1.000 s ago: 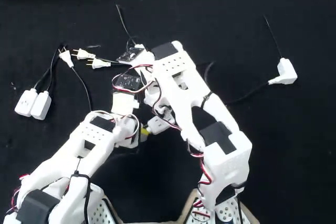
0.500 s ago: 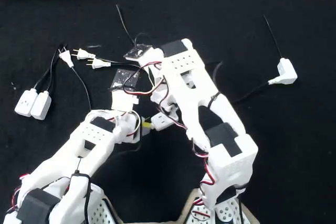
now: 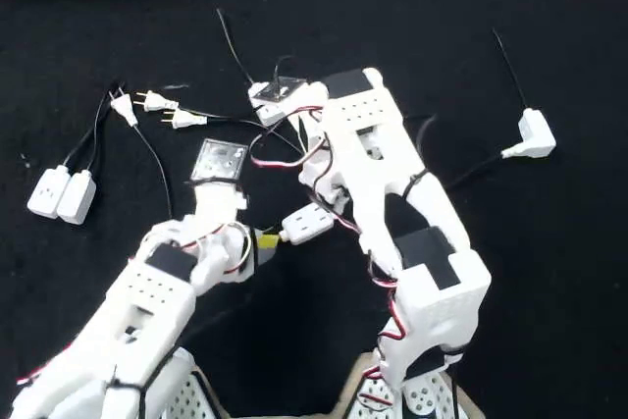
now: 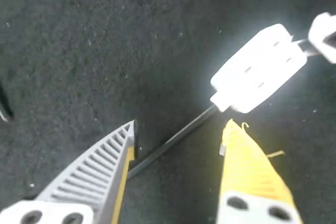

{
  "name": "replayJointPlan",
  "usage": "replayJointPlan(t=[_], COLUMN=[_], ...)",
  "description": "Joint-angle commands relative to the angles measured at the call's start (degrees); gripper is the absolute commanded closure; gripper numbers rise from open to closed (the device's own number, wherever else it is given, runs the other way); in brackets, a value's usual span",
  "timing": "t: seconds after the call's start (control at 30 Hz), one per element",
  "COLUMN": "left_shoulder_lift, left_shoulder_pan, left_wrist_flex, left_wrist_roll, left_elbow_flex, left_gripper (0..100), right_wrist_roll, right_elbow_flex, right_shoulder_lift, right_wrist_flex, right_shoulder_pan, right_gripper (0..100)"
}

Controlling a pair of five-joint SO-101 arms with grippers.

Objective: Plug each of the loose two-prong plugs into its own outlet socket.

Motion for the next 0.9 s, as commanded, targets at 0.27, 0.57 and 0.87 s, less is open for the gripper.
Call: replayJointPlan(t=[0.27, 0.57, 0.87], left_shoulder_lift=[-2.46, -2.02, -2.2], left_shoulder_pan=[0.4, 0.4, 0.31], left_wrist_flex=[0.35, 0.09, 0.26], left_wrist_roll=[-2.73, -2.73, -2.73], left_elbow_flex=[-0.22, -0.31, -0.31], left_gripper=[73, 73, 73], right_wrist_roll=[0.18, -1.85, -2.29], right_elbow_flex=[0.04, -2.33, -2.51], right_shoulder_lift=[-1.1, 0.92, 0.92], right_wrist_flex=[-1.32, -1.32, -1.41], right_shoulder_pan=[0.7, -0.7, -2.46], right_gripper=[98.8, 98.8, 98.8])
